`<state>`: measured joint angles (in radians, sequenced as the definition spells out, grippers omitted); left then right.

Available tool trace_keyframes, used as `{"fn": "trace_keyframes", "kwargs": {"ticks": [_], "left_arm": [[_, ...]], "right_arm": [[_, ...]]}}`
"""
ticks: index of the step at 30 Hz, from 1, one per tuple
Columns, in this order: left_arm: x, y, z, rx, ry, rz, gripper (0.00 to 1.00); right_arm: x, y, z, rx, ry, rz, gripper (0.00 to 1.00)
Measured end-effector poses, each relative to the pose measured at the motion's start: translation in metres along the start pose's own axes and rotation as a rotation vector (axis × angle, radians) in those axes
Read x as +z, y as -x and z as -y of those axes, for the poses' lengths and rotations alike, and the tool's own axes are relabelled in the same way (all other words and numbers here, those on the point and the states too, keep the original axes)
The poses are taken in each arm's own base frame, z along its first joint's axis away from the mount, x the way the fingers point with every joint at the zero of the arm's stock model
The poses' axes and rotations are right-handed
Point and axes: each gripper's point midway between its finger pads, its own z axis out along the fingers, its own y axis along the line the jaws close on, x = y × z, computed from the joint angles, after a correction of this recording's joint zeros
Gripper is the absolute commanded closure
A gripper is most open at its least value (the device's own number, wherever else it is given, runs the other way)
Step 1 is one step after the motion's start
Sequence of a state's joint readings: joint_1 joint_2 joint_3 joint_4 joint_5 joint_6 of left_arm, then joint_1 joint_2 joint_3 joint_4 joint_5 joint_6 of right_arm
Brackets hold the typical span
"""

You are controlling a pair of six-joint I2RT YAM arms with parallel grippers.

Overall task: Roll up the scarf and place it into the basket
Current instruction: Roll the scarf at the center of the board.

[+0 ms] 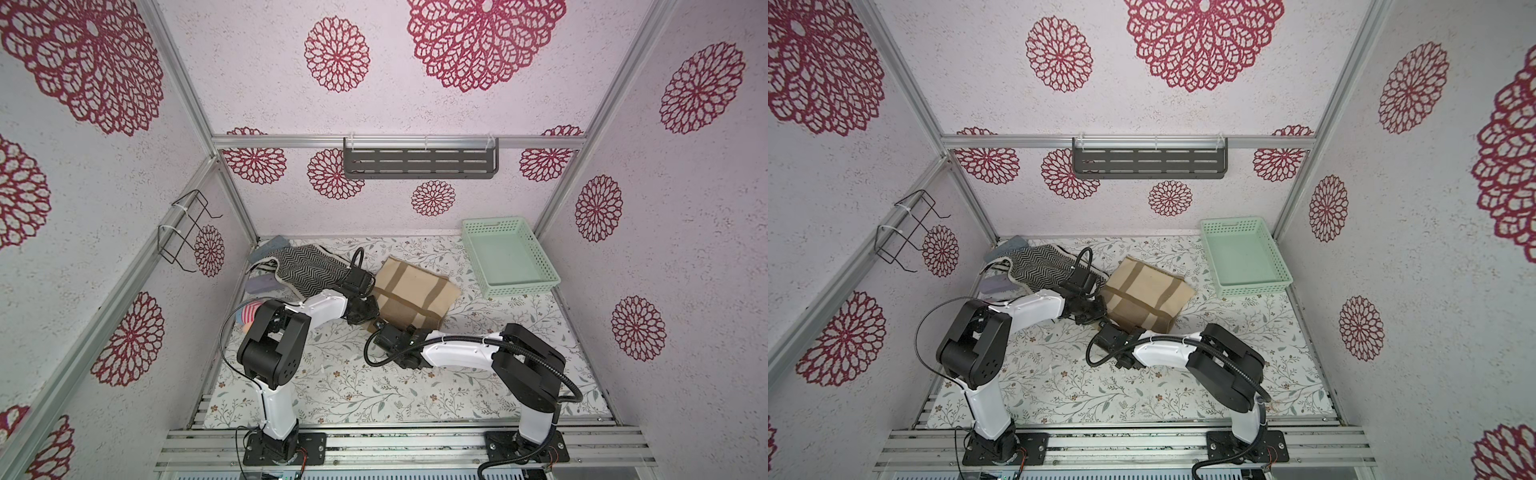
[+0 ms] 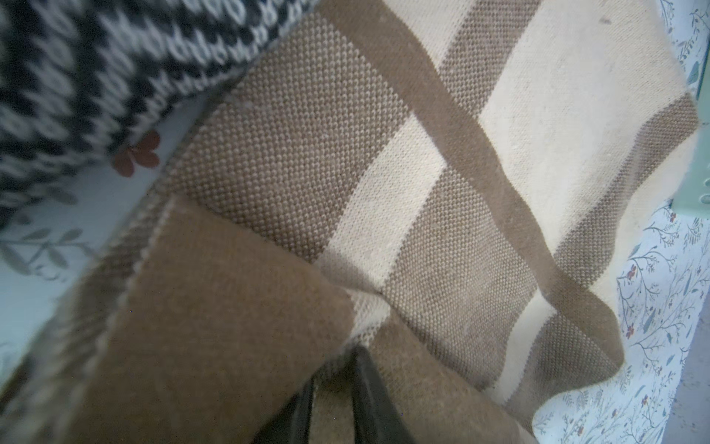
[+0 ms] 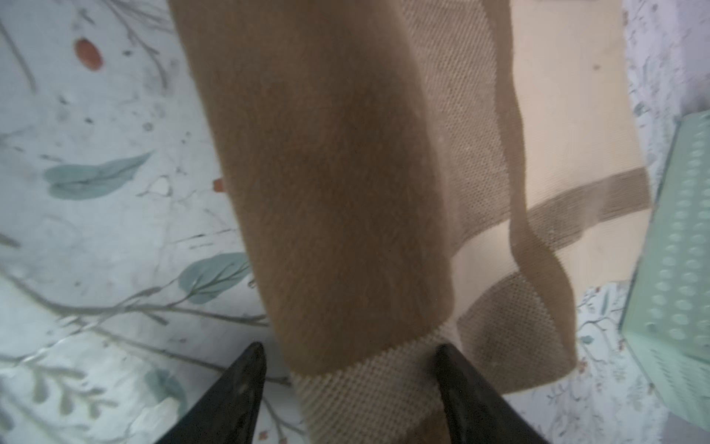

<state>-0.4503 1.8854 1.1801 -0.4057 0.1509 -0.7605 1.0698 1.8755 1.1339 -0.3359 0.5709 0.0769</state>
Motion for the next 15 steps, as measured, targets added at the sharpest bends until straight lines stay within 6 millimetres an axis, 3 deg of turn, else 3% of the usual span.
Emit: {"fn": "trace_keyframes", "kwargs": {"ticks": [5, 9, 11, 15], "left_arm": [[-0.004, 0.001, 0.003, 0.01, -0.003, -0.004, 0.66], [-0.017, 0.005, 0.004, 0.012, -0.002, 0.016, 0.5], [-0.031, 0.011, 0.007, 0.014, -0.007, 0.046, 0.42], [-0.077, 0.028, 0.017, 0.023, -0.036, 0.158, 0.39]], "right_arm": [[0.013, 0.004, 0.001, -0.043, -0.04, 0.013, 0.74], [0.014, 0.004, -0.002, -0.031, -0.005, 0.009, 1.0], [0.012, 0.005, -0.003, -0.005, 0.049, 0.001, 1.0], [0.006, 0.01, -0.012, 0.128, 0.241, -0.03, 1.0]]}}
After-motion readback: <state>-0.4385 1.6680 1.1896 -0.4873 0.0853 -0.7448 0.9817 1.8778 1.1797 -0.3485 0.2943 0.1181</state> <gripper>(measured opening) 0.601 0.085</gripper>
